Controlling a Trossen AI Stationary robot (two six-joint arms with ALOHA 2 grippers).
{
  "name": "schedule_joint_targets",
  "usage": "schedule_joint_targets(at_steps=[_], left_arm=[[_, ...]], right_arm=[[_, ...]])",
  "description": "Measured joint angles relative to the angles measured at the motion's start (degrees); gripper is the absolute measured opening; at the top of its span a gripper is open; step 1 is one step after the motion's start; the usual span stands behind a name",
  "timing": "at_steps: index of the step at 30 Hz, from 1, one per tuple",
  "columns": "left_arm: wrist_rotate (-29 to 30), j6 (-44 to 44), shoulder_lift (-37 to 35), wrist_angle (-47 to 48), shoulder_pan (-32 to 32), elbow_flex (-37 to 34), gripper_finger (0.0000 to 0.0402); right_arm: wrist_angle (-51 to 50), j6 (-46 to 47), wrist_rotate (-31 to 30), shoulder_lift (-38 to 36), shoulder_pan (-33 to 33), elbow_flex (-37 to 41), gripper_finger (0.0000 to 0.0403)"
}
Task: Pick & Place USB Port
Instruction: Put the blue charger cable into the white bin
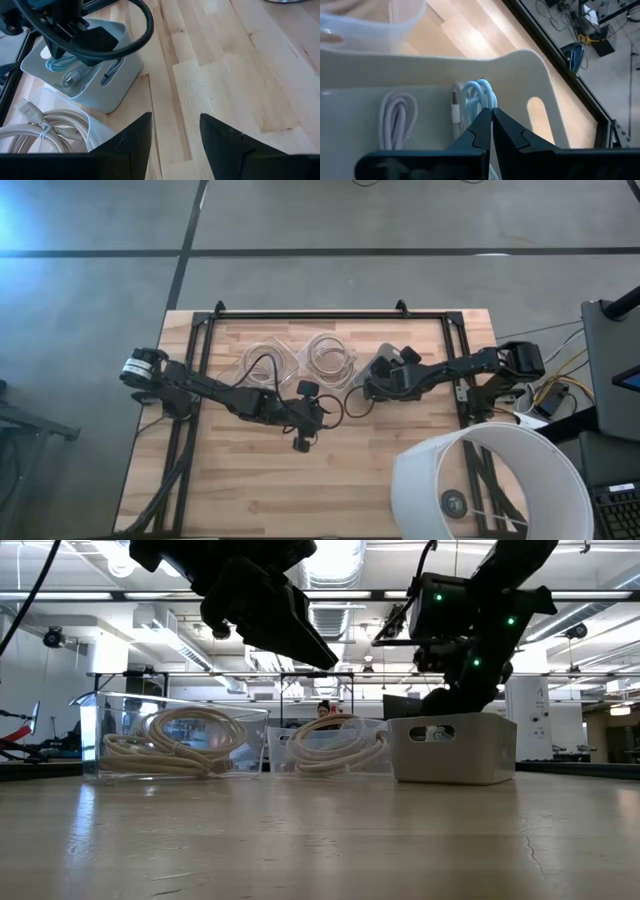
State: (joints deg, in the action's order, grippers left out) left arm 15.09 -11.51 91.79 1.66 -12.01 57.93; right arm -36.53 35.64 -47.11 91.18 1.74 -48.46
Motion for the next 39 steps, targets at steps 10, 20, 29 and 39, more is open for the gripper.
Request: schedule_joint_targets(at_steps=[10, 20, 29, 39], left_arm=[[-0.48, 1.66, 0.00, 0.01, -0.04, -0.09, 0.0170], [-0.46, 0.10, 0.00, -2.60, -0.02, -0.26, 0.0170], [-0.69, 0.12, -0.32, -18.20, 0.06, -0.14, 0.0170], [-0.46, 0.17, -0.22, -16.90, 0.09, -0.15, 0.0170]], right_arm=[[-0.11, -1.71, 2.16, -0.02, 0.04, -1.70, 0.0011], [0.02, -3.05, 2.10, -0.02, 0.15, -3.83, 0.0011], [-0.09, -0.59, 2.14, -0.02, 0.72, -3.81, 0.0011], [-0.61, 0.49, 2.12, -0.02, 0.70, -3.77, 0.0011]])
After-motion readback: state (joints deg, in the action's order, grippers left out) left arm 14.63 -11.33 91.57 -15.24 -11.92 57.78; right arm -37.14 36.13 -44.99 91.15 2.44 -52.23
